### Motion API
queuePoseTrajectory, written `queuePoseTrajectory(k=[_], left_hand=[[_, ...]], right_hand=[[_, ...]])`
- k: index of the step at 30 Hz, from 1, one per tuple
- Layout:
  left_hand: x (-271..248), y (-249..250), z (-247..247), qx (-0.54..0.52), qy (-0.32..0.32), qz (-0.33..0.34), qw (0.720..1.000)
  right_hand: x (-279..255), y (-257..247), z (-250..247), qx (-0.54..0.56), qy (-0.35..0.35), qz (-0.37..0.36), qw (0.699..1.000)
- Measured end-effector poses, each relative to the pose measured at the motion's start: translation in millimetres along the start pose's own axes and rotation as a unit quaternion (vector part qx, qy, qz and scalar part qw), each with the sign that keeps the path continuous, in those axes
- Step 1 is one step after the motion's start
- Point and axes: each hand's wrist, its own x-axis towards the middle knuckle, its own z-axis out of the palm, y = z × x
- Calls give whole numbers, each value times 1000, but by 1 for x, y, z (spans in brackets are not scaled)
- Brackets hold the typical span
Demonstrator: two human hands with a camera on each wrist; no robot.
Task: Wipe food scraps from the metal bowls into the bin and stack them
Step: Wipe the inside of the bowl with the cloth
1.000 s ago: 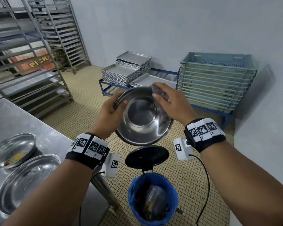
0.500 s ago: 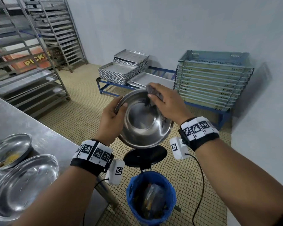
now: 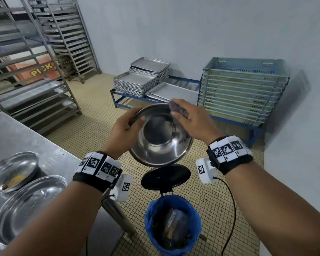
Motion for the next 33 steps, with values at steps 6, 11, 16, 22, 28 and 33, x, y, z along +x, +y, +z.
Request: queuePoseTrajectory(k=[6, 11, 16, 22, 28, 33], left_hand=[[7, 3, 5, -61, 47, -13, 997], [5, 0, 6, -106, 134, -25, 985], [-2, 2, 21, -23, 36, 8, 999], [6, 2, 20, -156, 174, -33, 972], [2, -5, 17, -115, 126, -28, 985], [5, 1, 3, -48, 29, -2, 998]], right_hand=[[-3, 0, 6, 44, 49, 16, 998], [-32, 20, 28, 82, 104, 105, 986], [-7, 7, 10, 8, 69, 10, 998], [-10, 13, 14, 84, 117, 76, 987], [-16, 17, 17, 100, 126, 123, 979], [0, 3, -12, 8, 68, 8, 998]])
